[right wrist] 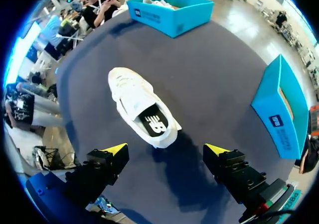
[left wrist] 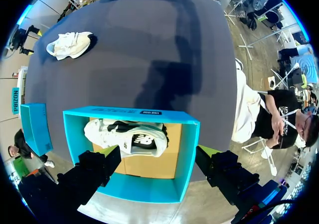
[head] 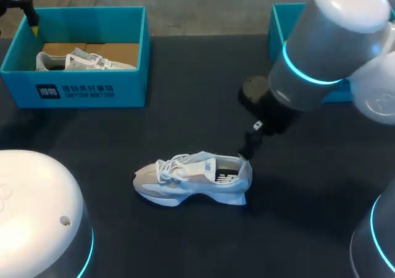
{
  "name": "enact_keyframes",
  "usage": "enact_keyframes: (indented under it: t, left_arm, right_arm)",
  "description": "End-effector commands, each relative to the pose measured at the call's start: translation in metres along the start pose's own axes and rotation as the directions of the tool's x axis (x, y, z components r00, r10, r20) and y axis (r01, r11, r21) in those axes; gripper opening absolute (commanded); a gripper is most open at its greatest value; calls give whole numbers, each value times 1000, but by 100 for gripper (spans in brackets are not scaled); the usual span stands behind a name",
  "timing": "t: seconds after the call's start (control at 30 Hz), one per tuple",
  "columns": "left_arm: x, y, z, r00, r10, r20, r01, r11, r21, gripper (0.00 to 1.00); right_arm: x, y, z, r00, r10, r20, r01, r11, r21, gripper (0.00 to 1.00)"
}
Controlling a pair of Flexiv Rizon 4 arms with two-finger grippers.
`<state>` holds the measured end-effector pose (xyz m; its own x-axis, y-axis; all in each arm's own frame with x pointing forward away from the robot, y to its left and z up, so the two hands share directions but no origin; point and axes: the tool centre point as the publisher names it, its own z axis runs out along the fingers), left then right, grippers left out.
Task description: Take the shoe out of the shoebox, open the shoe tongue, remove and reinsert the insole, then place the shoe into the shoebox
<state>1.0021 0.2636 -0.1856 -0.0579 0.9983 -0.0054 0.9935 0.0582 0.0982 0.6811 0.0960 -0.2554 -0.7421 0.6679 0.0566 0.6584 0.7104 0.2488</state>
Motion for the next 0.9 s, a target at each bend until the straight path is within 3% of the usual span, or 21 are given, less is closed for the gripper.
enact_keyframes:
  t: [0.03,0.1,0.23,0.3,0.37,0.83,0.9]
  left_arm:
    - [0,-1,-1,1000,0,-3,0,1000,-2,100]
    - [0,-1,-1,1000,0,-3,0,1000,-2,100]
    - [0,-1,-1,1000,0,-3,0,1000,-2,100]
    - [0,-1,-1,1000,0,-3,0,1000,-2,100]
    - [0,-1,-1,1000,0,-3,0,1000,-2,100]
    - [0,-1,-1,1000,0,-3,0,1000,-2,100]
    - [0,-1,-1,1000,0,-3,0,1000,-2,100]
  right_arm:
    - [-15,-21,3,988,-66,-140,32,973,-229,100]
    - [-21,-27,3,974,-156,-163,97,942,-322,100]
    - [-30,-35,5,955,-254,-156,175,902,-395,100]
    - [-36,-39,16,957,-259,-134,192,906,-378,100]
    - [-38,-43,27,934,-299,-194,219,911,-350,100]
    - [-38,-43,27,934,-299,-194,219,911,-350,100]
    - [-35,-43,32,935,-317,-160,240,896,-373,100]
